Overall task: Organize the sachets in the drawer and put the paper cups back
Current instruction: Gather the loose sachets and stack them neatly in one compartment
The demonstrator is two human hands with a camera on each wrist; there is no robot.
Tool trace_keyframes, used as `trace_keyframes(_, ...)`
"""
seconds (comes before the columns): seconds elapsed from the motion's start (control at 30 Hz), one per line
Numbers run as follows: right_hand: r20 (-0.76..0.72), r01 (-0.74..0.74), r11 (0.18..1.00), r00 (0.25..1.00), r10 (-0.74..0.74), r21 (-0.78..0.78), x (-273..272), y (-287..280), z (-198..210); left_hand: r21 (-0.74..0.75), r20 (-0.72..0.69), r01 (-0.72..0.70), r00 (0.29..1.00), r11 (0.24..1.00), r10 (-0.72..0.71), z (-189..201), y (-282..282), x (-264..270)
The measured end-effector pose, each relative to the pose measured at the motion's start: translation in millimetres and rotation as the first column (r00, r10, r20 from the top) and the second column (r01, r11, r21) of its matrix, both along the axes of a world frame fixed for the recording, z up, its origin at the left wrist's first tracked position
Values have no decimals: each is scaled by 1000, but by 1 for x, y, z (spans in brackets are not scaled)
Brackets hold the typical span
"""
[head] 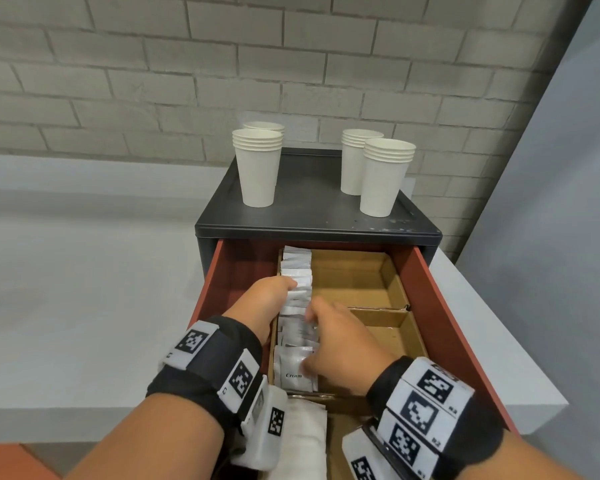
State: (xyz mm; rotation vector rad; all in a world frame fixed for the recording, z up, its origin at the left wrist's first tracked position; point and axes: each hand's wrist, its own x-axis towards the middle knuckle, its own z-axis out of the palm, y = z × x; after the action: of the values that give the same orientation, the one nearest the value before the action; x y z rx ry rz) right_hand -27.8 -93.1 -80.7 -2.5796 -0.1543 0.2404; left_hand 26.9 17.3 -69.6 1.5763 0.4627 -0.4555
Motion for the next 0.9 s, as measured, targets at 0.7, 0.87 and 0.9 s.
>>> trace_keyframes(0.7,-432,12,950,892,131,312,3,-14,-9,-4,-30,18,999,1000,-18,-2,-2,2)
trace_keyframes(0.87,-360,-143,971,931,67,-191,-6,-36,9,36,70,-50,996,998,48,19,4,-13)
trace_keyframes(0.9,-363,-173,946,930,65,-274,-11,-38,10,51,95,-67,994,996,62,27,5,-16)
